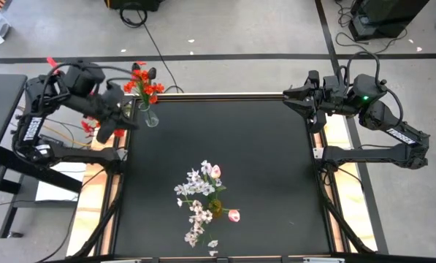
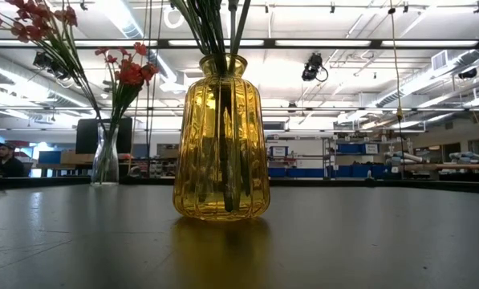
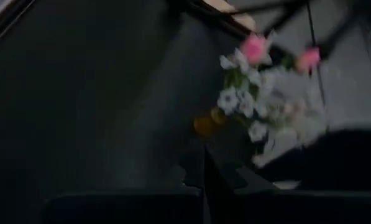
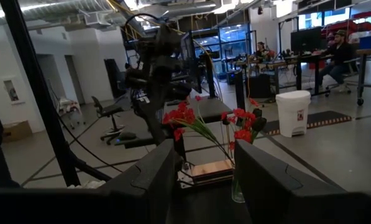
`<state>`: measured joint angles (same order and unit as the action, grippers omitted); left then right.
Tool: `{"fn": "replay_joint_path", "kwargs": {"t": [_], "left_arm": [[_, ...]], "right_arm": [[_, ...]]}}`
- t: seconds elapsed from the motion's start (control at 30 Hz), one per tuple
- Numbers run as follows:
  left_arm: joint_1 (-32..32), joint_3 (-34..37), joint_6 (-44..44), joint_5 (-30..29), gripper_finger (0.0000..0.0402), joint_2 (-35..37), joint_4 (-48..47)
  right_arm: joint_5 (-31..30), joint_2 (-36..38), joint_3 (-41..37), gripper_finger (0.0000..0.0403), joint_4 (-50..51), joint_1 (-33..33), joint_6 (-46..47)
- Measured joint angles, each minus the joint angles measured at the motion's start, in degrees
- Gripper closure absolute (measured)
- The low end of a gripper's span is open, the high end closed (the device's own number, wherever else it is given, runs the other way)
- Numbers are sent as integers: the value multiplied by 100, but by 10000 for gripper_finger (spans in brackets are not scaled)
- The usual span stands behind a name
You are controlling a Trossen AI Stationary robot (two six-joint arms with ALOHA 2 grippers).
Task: Sort flowers into vase by color
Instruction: Adjust the orange flowers
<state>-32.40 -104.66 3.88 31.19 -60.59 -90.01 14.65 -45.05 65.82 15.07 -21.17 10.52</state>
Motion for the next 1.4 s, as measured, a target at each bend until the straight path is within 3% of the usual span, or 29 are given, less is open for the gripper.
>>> {"fn": "replay_joint_path", "kwargs": {"t": [0.23,0.57,0.73,0.83,1.03,1.2,1.4], "left_arm": [[535,11,-920,-1297,397,-310,31],[829,20,-1108,-1527,397,-1224,-3],[1361,711,-634,-2368,397,-1508,20],[1568,1632,-94,-2554,397,-1259,111],[1948,3089,1035,-2738,397,40,1506],[2734,3401,2013,-3678,397,744,1386],[3795,3421,2907,-3800,397,1017,55]], "right_arm": [[-1,1,0,227,0,-1,0],[-1,0,2,227,0,-1,0],[0,1,1,227,0,0,0],[-2,-1,2,227,0,0,0],[0,0,0,227,0,0,0],[-1,0,2,227,0,-1,0],[1,1,2,227,0,0,0]]}}
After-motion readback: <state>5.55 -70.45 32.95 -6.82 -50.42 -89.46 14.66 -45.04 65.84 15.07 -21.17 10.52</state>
